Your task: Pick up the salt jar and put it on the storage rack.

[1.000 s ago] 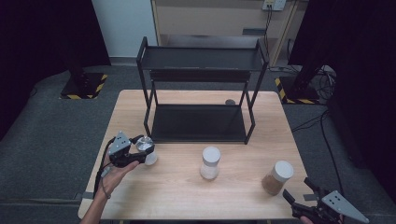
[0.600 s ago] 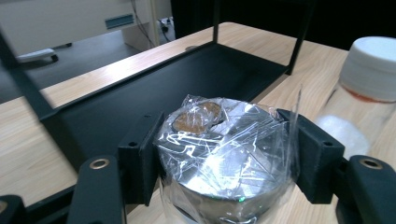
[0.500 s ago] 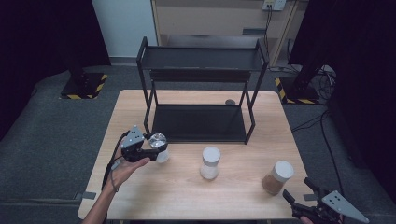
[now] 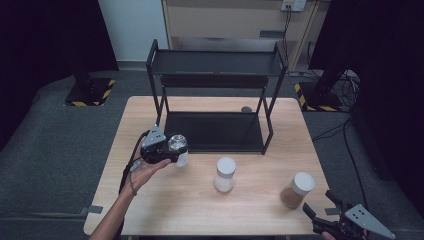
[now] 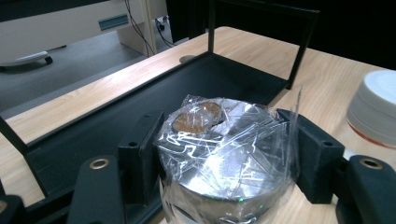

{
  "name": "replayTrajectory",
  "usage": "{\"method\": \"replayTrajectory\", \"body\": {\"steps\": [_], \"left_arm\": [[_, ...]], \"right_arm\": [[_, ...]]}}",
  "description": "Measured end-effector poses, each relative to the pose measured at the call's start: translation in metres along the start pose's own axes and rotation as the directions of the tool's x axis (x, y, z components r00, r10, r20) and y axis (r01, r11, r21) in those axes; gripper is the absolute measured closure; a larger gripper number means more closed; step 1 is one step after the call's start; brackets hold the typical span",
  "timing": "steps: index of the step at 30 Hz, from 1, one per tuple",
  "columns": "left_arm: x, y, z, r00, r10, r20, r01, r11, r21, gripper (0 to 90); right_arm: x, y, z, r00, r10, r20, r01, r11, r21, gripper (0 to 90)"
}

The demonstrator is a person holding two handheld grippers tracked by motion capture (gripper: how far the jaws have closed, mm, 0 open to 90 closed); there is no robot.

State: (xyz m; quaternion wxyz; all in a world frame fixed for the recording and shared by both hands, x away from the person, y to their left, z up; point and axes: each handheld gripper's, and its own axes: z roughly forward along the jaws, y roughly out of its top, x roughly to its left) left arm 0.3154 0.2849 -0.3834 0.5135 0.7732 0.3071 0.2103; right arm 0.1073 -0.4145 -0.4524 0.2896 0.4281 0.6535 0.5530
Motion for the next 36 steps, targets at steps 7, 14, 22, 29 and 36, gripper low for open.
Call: {"method": "replayTrajectory", "body": {"steps": [7,14,22,29,36], "left_arm": [[0.000,0.009,0.014,0.9990,-0.003,-0.044,0.003,1.0000,0.003,33.9],[0.002,0.015,0.023,0.9974,-0.016,-0.071,0.016,0.9999,0.003,33.9],[0.005,0.015,0.035,0.9919,-0.054,-0.115,0.054,0.9985,-0.005,33.9],[0.007,0.014,0.050,0.9847,-0.064,-0.162,0.064,0.9979,-0.007,33.9],[0.007,0.016,0.063,0.9778,-0.077,-0.195,0.076,0.9970,-0.014,33.9]], "right_arm": [[0.000,0.000,0.000,1.0000,0.002,-0.001,-0.002,1.000,-0.002,6.0],[-0.001,0.000,0.000,1.0000,0.003,-0.001,-0.003,1.000,-0.002,6.0],[-0.001,-0.001,0.000,1.0000,0.005,-0.001,-0.005,1.000,-0.002,6.1],[-0.001,-0.001,-0.001,1.0000,0.007,0.000,-0.007,1.000,-0.004,6.1],[-0.002,-0.001,-0.001,1.0000,0.008,-0.001,-0.008,1.000,-0.004,6.1]]}}
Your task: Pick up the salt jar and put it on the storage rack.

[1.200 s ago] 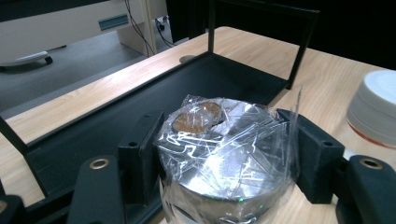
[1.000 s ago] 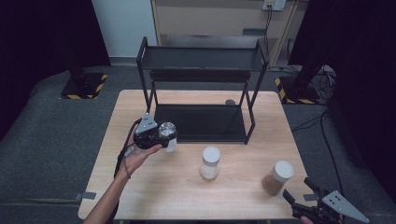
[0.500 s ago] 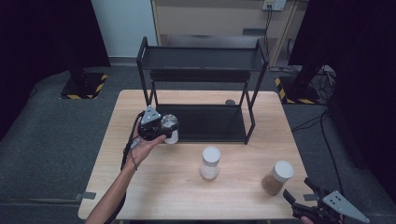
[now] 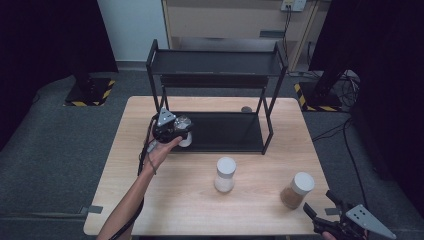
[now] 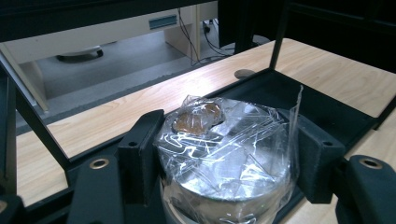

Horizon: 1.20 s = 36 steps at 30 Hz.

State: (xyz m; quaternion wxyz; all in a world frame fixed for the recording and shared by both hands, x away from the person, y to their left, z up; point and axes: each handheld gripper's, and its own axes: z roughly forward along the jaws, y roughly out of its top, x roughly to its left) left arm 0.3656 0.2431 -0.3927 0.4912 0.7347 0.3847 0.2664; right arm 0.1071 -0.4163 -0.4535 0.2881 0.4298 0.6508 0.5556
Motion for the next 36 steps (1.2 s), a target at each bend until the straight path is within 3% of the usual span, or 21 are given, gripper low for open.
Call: {"method": "replayTrajectory", "body": {"steps": [16,25,36], "left_arm": [[-0.009,0.001,0.028,0.9966,-0.023,-0.079,0.022,0.9996,-0.020,33.9],[-0.009,-0.010,0.040,0.9913,-0.038,-0.126,0.036,0.9992,-0.017,33.9],[-0.011,-0.021,0.049,0.9871,-0.046,-0.154,0.044,0.9989,-0.019,33.9]], "right_arm": [[-0.001,-0.001,-0.001,1.0000,0.003,-0.003,-0.003,1.000,-0.004,6.1],[-0.002,-0.001,-0.001,1.0000,0.005,-0.003,-0.005,1.000,-0.003,6.1],[-0.003,-0.001,-0.001,1.0000,0.007,-0.002,-0.007,1.000,-0.003,6.1]]}}
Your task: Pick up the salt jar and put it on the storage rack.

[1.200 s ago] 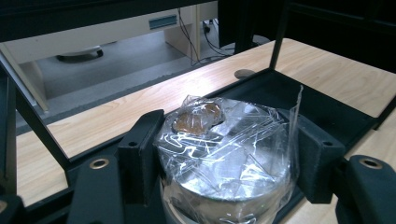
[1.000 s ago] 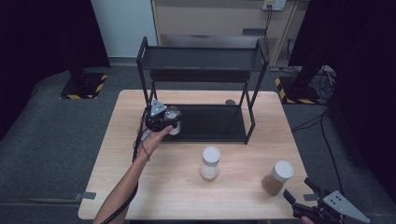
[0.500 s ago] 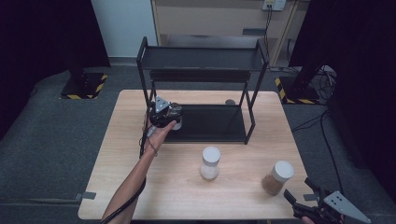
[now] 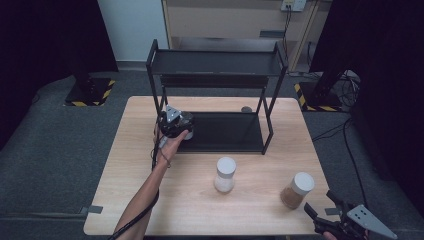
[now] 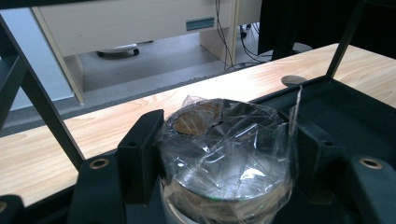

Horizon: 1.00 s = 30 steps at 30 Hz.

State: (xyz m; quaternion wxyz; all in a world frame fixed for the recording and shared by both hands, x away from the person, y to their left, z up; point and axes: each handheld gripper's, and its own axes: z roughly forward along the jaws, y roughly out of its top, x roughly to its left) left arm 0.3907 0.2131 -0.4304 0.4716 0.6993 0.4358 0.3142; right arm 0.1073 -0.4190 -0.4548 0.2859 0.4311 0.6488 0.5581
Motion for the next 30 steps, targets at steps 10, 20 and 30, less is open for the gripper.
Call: {"method": "replayTrajectory", "body": {"steps": [10,20,30], "left_arm": [[-0.0003,-0.0024,0.0028,1.0000,-0.004,-0.001,0.004,1.0000,-0.002,33.9],[0.0000,-0.0069,0.0042,0.9999,-0.014,-0.002,0.014,0.9999,-0.002,33.8],[0.0000,-0.0056,0.0042,0.9996,-0.028,-0.003,0.028,0.9996,-0.005,31.3]], "right_arm": [[-0.0007,-0.0001,0.0000,1.0000,0.003,-0.001,-0.003,1.000,0.002,6.1],[-0.0009,0.0000,0.0001,1.0000,0.004,-0.002,-0.004,1.000,0.003,6.1],[-0.0014,-0.0003,0.0001,1.0000,0.007,-0.005,-0.007,1.000,0.002,6.1]]}}
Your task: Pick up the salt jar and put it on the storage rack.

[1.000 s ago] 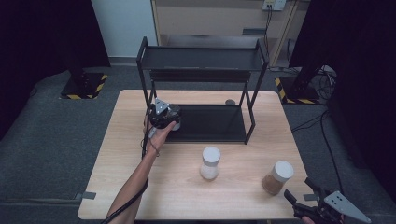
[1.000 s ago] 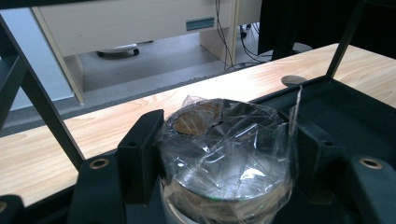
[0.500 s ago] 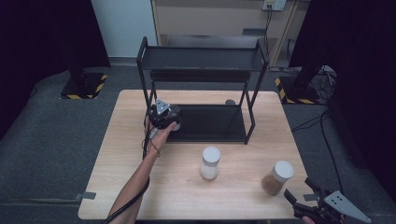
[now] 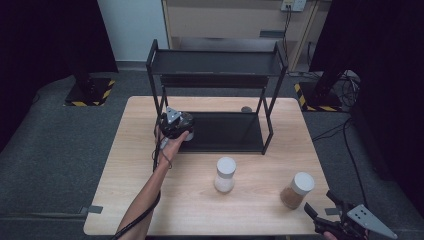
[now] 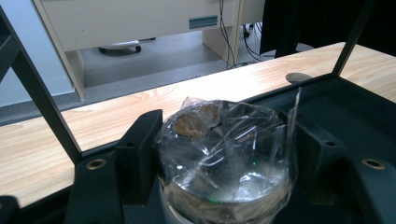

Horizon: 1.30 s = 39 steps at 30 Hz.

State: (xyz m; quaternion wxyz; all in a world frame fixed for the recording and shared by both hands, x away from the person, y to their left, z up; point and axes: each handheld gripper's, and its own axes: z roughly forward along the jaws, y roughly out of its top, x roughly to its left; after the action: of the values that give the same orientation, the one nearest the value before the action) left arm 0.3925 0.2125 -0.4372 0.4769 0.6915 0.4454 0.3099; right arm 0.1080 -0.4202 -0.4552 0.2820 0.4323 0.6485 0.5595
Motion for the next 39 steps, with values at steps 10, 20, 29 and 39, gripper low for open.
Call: {"method": "replayTrajectory", "body": {"steps": [10,20,29,39], "left_arm": [[0.001,0.007,-0.001,0.9995,-0.023,0.021,0.024,0.9997,-0.010,10.4],[0.004,0.024,-0.011,0.9984,0.011,0.055,-0.009,0.9990,-0.043,2.4],[0.000,0.041,-0.029,0.9943,0.047,0.095,-0.039,0.9957,-0.084,1.5],[0.003,0.070,-0.068,0.9647,0.119,0.235,-0.091,0.9876,-0.127,1.0]], "right_arm": [[0.000,0.000,-0.001,1.0000,-0.003,0.001,0.003,1.000,-0.005,6.1],[0.001,0.000,0.000,1.0000,-0.004,0.000,0.004,1.000,-0.007,6.1],[0.001,0.000,0.000,1.0000,-0.004,-0.002,0.004,1.000,-0.006,6.1],[0.001,0.000,0.000,1.0000,-0.008,-0.004,0.008,1.000,-0.005,6.1]]}}
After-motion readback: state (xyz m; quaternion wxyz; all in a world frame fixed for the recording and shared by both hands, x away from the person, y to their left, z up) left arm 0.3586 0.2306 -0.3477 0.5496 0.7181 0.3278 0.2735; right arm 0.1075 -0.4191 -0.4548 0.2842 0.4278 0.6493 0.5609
